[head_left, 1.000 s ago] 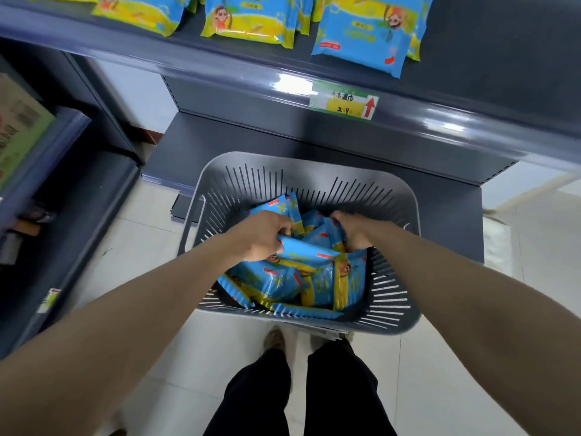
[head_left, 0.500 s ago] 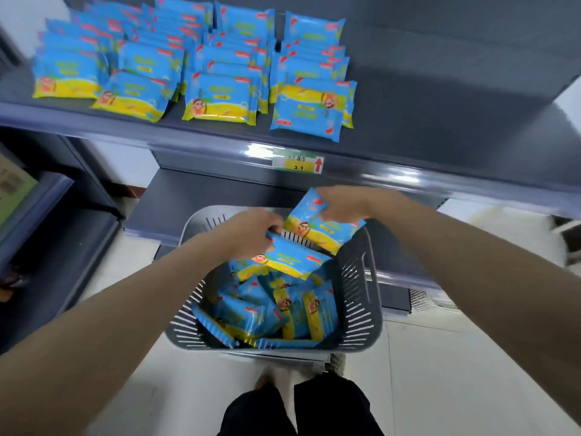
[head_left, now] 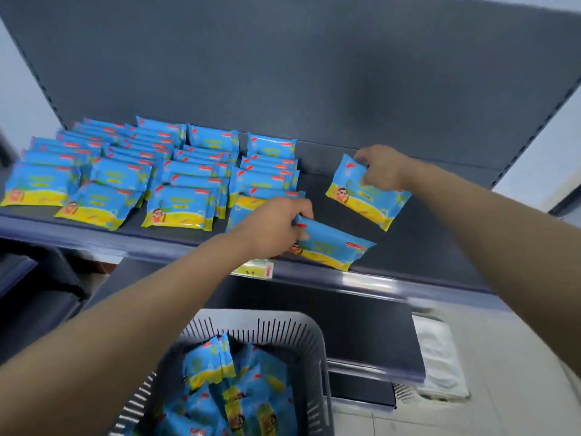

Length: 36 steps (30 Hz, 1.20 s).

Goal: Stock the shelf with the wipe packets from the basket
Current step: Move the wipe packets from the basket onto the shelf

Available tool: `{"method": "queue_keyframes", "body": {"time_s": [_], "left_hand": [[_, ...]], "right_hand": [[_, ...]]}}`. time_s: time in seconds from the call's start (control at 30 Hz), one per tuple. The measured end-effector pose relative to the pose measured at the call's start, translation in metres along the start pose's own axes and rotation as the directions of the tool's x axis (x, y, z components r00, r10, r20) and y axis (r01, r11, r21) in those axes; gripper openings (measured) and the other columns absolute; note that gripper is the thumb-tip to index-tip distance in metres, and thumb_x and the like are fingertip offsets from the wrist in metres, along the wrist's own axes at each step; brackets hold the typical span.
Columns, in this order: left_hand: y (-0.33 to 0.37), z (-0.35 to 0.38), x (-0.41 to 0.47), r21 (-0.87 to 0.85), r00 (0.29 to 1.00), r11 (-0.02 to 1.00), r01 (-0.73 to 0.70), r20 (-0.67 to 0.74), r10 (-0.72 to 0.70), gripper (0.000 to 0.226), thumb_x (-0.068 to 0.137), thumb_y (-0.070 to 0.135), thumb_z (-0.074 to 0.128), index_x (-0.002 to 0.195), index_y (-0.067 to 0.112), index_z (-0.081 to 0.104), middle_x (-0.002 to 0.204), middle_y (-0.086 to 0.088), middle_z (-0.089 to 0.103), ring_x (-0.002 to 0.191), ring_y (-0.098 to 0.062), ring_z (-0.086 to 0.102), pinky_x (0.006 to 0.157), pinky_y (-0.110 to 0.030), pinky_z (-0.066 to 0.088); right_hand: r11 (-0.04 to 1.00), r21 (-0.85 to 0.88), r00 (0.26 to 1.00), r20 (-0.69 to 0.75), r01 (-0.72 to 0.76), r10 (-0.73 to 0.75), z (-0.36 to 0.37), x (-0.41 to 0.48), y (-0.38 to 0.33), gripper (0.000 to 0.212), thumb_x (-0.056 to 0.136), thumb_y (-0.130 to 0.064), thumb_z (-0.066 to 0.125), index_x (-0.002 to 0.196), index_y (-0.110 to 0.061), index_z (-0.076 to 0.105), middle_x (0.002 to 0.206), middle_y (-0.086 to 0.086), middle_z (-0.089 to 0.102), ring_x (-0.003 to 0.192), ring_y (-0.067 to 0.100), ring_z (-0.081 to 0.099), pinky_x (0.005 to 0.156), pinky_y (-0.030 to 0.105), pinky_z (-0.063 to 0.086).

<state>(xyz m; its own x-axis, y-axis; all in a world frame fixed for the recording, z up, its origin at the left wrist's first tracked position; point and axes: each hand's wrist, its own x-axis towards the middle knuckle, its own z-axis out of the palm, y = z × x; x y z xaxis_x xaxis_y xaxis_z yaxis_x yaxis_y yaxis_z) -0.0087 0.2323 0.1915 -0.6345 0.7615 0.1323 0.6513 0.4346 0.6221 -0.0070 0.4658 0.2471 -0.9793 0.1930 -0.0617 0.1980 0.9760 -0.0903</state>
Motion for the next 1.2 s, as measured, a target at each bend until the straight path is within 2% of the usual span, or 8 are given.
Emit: {"method": "queue_keyframes", "body": {"time_s": [0.07, 0.17, 0.27, 0.43, 0.53, 0.7, 0.93, 1.2], "left_hand": [[0.004, 0.005, 0.026, -0.024, 1.0, 0.999, 0.021, -0.017, -0.022, 0.008, 0.085, 0.009, 0.063, 0.089, 0.012, 0.057, 0.076, -0.002, 0.055, 0.06, -0.011, 0.049, 0.056, -0.025, 0.041], [0.003, 0.016, 0.064, -0.042, 0.997, 0.996, 0.073, -0.019, -0.074, 0.008, 0.086, 0.009, 0.061, 0.092, 0.012, 0.057, 0.077, -0.006, 0.056, 0.063, -0.016, 0.05, 0.056, -0.027, 0.041], [-0.005, 0.028, 0.098, -0.029, 0.991, 0.991, 0.132, -0.022, -0.133, 0.01, 0.086, 0.01, 0.061, 0.09, 0.017, 0.054, 0.081, -0.01, 0.06, 0.066, -0.021, 0.054, 0.059, -0.03, 0.044], [-0.021, 0.041, 0.142, 0.005, 0.984, 0.985, 0.172, -0.056, -0.171, 0.01, 0.085, 0.012, 0.063, 0.089, 0.019, 0.057, 0.086, -0.005, 0.053, 0.07, -0.013, 0.049, 0.058, -0.02, 0.034], [-0.036, 0.042, 0.158, 0.075, 0.982, 0.982, 0.173, -0.095, -0.166, 0.016, 0.084, 0.015, 0.065, 0.099, 0.016, 0.062, 0.086, 0.001, 0.049, 0.095, -0.014, 0.04, 0.071, -0.017, 0.028], [-0.06, 0.038, 0.181, 0.281, 0.981, 0.94, 0.192, -0.072, -0.179, 0.016, 0.084, 0.02, 0.063, 0.099, 0.015, 0.062, 0.098, -0.002, 0.061, 0.1, -0.018, 0.035, 0.086, -0.028, 0.032], [-0.076, 0.03, 0.22, 0.473, 0.971, 0.848, 0.24, -0.134, -0.201, 0.024, 0.084, 0.022, 0.06, 0.108, 0.018, 0.057, 0.101, -0.002, 0.063, 0.105, -0.024, 0.036, 0.089, -0.032, 0.031], [-0.079, 0.037, 0.256, 0.665, 0.953, 0.686, 0.296, -0.257, -0.162, 0.042, 0.087, 0.031, 0.057, 0.124, 0.014, 0.046, 0.12, -0.005, 0.052, 0.116, -0.027, 0.037, 0.095, -0.034, 0.029]], "right_hand": [[1.0, 0.004, 0.998, -0.056, 0.014, -0.014, 0.004, 0.024, 0.015, 0.022, 0.082, -0.003, 0.06, 0.103, -0.001, 0.059, 0.106, 0.017, 0.06, 0.101, 0.034, 0.055, 0.08, 0.036, 0.043], [0.996, 0.06, 0.998, -0.039, 0.06, -0.058, 0.013, 0.059, 0.034, 0.033, 0.081, -0.005, 0.066, 0.114, -0.003, 0.059, 0.114, 0.014, 0.062, 0.105, 0.03, 0.056, 0.087, 0.035, 0.044], [0.993, 0.094, 0.997, -0.005, 0.078, -0.078, 0.023, 0.094, 0.048, 0.035, 0.081, -0.008, 0.068, 0.116, -0.01, 0.06, 0.112, 0.009, 0.062, 0.097, 0.022, 0.055, 0.078, 0.028, 0.043], [0.988, 0.094, 0.991, 0.05, 0.119, -0.124, 0.036, 0.14, 0.061, 0.041, 0.081, -0.014, 0.071, 0.12, -0.018, 0.061, 0.113, 0.009, 0.062, 0.096, 0.023, 0.06, 0.08, 0.03, 0.048], [0.985, 0.106, 0.988, 0.06, 0.139, -0.145, 0.042, 0.162, 0.061, 0.044, 0.08, -0.016, 0.072, 0.122, -0.02, 0.059, 0.114, 0.009, 0.062, 0.096, 0.024, 0.061, 0.084, 0.034, 0.051], [0.976, -0.072, 0.979, 0.006, 0.206, -0.206, 0.042, 0.186, 0.051, 0.03, 0.08, -0.02, 0.072, 0.105, -0.016, 0.055, 0.106, 0.008, 0.062, 0.09, 0.029, 0.058, 0.072, 0.032, 0.045], [0.956, -0.111, 0.96, -0.034, 0.272, -0.277, 0.038, 0.196, 0.051, 0.025, 0.086, -0.01, 0.058, 0.111, -0.015, 0.058, 0.109, 0.012, 0.063, 0.097, 0.035, 0.059, 0.08, 0.037, 0.051], [0.959, -0.06, 0.934, -0.218, 0.278, -0.285, 0.025, 0.178, 0.07, 0.031, 0.088, -0.005, 0.045, 0.112, -0.018, 0.06, 0.104, 0.014, 0.066, 0.092, 0.037, 0.06, 0.076, 0.04, 0.052]]}}
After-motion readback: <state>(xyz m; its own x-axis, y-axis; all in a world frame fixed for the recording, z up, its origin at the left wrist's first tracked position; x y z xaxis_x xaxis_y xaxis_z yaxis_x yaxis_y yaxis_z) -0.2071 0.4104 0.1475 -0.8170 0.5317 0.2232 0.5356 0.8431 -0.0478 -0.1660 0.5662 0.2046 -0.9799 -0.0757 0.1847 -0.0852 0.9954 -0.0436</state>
